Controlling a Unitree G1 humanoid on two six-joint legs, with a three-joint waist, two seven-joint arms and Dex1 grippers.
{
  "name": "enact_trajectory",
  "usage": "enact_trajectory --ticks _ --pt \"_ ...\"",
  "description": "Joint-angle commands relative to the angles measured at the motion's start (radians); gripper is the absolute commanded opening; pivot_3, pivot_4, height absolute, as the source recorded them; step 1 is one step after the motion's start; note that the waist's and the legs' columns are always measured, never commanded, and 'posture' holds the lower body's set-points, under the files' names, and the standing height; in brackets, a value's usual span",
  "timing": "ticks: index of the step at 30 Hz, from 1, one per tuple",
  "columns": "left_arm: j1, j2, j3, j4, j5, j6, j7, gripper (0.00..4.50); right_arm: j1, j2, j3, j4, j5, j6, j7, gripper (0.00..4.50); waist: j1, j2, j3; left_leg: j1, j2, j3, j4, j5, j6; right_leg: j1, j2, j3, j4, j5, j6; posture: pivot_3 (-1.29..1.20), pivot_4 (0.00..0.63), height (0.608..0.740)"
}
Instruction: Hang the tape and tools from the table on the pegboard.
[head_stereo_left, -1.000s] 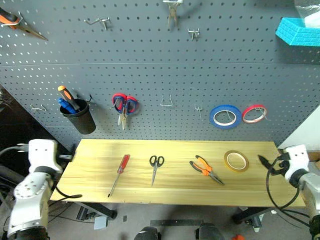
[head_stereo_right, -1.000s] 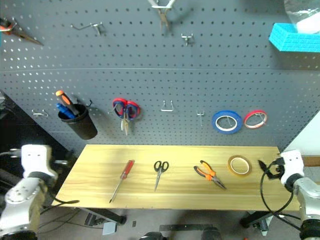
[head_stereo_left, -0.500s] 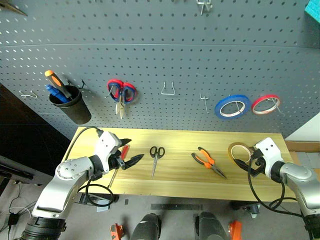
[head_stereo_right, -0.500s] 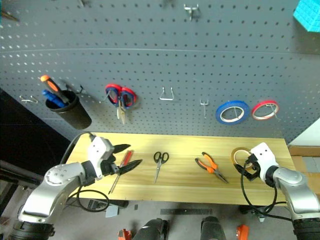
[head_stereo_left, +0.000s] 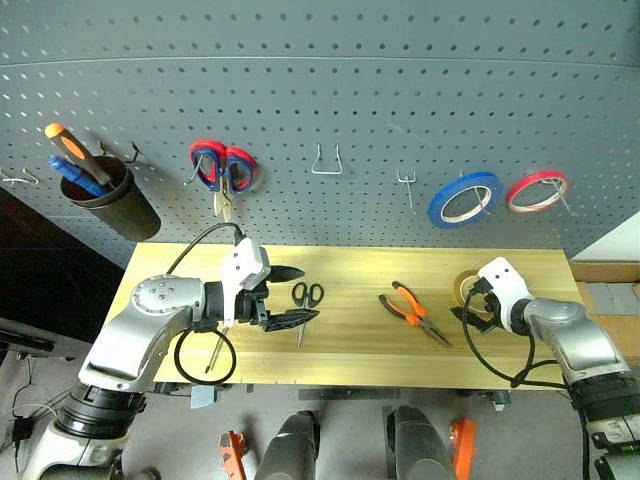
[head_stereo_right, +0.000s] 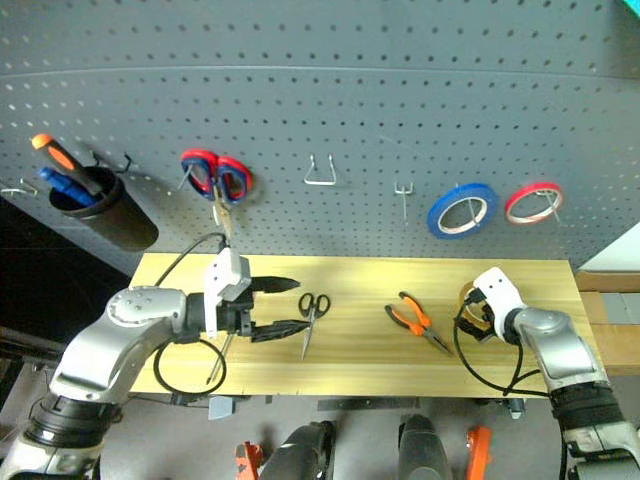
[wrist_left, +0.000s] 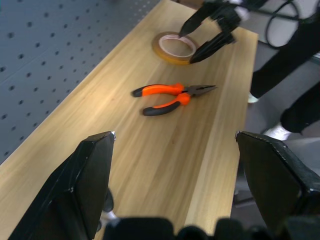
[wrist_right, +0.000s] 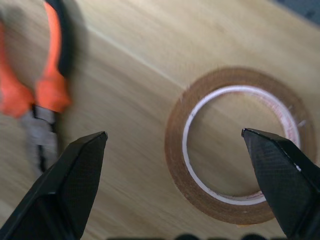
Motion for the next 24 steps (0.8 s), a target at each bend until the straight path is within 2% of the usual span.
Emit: enact_trajectory --ticks 1,5,7,10,19,24 --pt "-0.017 0.008 0.008 0.004 -0.003 -0.005 -0.013 4.14 -0.051 0.013 0.028 0.112 -0.045 -0.045 -0.003 4.50 -0.003 -0.002 0.007 0.000 0.000 0.001 0.001 0.000 0.000 -0.001 0.000 0.000 0.002 0.000 0.000 -0.08 0.316 0.740" --pt "-0.012 0.011 0.009 0.005 0.002 -0.012 -0.014 4.14 -0.108 0.021 0.057 0.248 -0.076 -0.086 0.023 4.50 -0.010 -0.004 0.011 -0.001 0.001 0.004 0.003 0.000 0.000 -0.004 0.000 0.001 0.005 0.000 0.000 -0.07 0.316 0.740" --pt "-0.006 0.013 0.013 0.004 0.004 -0.015 -0.012 4.21 -0.133 0.022 0.073 0.308 -0.090 -0.104 0.042 4.09 -0.011 -0.004 0.012 -0.001 0.001 0.004 0.003 0.000 0.000 -0.004 -0.001 0.001 0.005 0.000 0.000 -0.07 0.312 0.740" --pt "0.001 0.016 0.020 0.000 0.001 -0.013 -0.010 4.21 -0.159 0.025 0.083 0.370 -0.093 -0.112 0.076 3.22 -0.011 -0.004 0.012 -0.001 0.001 0.005 0.005 0.000 0.000 -0.004 -0.001 0.001 0.006 0.000 0.000 -0.07 0.307 0.740" --pt "0.005 0.028 0.038 -0.001 -0.019 0.001 -0.012 4.21 -0.192 0.034 0.103 0.440 -0.109 -0.106 0.160 0.13 -0.011 -0.005 0.011 -0.001 0.001 0.005 0.011 0.000 0.000 -0.002 0.000 0.000 0.008 0.000 0.000 -0.07 0.293 0.740" --pt "0.010 0.025 0.053 -0.001 -0.040 0.012 -0.012 4.21 -0.178 0.043 0.083 0.418 -0.115 -0.111 0.134 0.11 -0.011 -0.006 0.010 -0.001 0.001 0.005 0.012 0.000 0.000 -0.002 0.000 0.000 0.008 0.000 0.000 -0.07 0.290 0.740"
